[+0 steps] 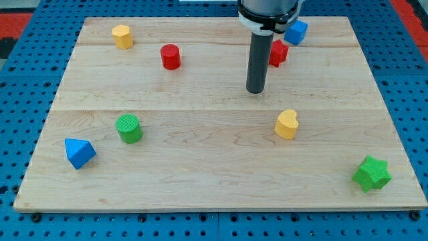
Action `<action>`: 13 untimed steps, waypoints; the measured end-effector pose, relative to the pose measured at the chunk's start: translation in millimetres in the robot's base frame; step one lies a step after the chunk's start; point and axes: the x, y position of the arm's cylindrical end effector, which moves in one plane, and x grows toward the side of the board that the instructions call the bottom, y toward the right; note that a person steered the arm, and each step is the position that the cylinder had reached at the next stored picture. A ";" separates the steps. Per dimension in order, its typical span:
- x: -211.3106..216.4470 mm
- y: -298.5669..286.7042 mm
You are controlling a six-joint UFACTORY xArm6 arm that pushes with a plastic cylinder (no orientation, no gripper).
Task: Move the red circle and green circle vertically to each other
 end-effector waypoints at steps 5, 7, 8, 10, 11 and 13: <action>-80.5 -103.9; -80.3 -193.7; -56.0 -248.6; -30.5 -192.9; -25.2 -228.7; -1.2 -210.9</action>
